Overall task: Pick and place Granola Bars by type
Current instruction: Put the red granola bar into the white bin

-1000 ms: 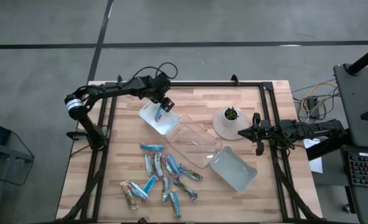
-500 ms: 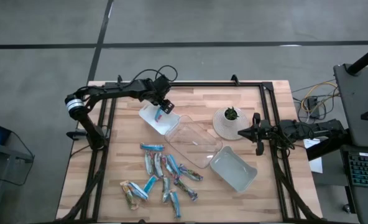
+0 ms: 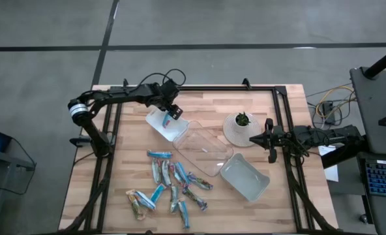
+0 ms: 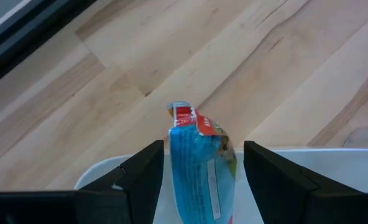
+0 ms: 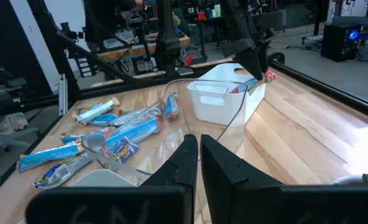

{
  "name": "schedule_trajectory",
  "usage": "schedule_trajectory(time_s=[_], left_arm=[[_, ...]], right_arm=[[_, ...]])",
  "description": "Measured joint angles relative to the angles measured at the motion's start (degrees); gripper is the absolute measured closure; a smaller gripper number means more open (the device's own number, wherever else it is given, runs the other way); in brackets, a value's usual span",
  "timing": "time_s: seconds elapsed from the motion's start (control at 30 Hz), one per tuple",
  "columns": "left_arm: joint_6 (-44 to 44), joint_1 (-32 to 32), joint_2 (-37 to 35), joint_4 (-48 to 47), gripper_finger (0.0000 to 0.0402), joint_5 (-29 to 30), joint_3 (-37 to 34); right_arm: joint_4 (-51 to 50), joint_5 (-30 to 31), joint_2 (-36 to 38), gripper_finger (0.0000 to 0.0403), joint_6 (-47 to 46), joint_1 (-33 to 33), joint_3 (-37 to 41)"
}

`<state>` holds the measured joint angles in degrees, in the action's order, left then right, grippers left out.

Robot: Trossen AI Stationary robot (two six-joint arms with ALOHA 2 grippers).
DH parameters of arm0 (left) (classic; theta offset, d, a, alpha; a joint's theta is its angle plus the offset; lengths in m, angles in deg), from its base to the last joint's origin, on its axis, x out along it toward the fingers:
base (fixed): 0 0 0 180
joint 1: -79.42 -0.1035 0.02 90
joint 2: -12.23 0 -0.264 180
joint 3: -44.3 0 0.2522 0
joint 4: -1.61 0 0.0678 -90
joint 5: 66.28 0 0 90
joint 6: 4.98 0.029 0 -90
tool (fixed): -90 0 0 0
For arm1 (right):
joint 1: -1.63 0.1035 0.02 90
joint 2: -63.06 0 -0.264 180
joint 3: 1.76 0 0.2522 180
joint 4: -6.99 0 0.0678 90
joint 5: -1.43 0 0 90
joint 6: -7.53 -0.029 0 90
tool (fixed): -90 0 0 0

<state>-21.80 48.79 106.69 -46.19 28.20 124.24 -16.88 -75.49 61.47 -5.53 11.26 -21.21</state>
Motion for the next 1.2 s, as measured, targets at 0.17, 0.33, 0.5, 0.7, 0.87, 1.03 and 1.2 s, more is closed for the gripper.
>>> schedule_trajectory(time_s=[0.17, 0.33, 0.5, 0.7, 0.87, 1.03, 1.2], left_arm=[[0.17, 0.01, 0.00, 0.01, 0.0207, -1.03, 0.00], [0.25, 0.00, 0.00, 0.00, 0.0265, -1.17, 0.00], [0.26, 0.00, 0.00, 0.02, 0.0332, -1.21, 0.00], [0.31, 0.04, -0.04, 0.04, 0.0368, -1.45, 0.02], [0.42, 0.04, -0.04, 0.04, 0.0395, -1.76, 0.04], [0.90, 0.04, -0.07, 0.04, 0.0401, -2.00, 0.07], [0.69, 0.08, -0.07, -0.17, 0.0401, -3.49, 0.21]], right_arm=[[0.01, 0.01, -0.01, 0.0390, 0.00, -0.02, 0.00], [0.02, 0.02, 0.00, 0.0390, 0.00, 0.00, 0.00], [0.01, 0.00, 0.00, 0.0390, 0.00, 0.00, 0.00], [0.00, 0.00, 0.00, 0.0390, 0.00, -0.02, 0.00], [0.02, 0.00, -0.01, 0.0390, 0.00, -0.01, 0.01], [0.00, 0.02, 0.00, 0.0390, 0.00, -0.02, 0.00], [0.02, 0.00, -0.01, 0.0390, 0.00, 0.00, 0.00]])
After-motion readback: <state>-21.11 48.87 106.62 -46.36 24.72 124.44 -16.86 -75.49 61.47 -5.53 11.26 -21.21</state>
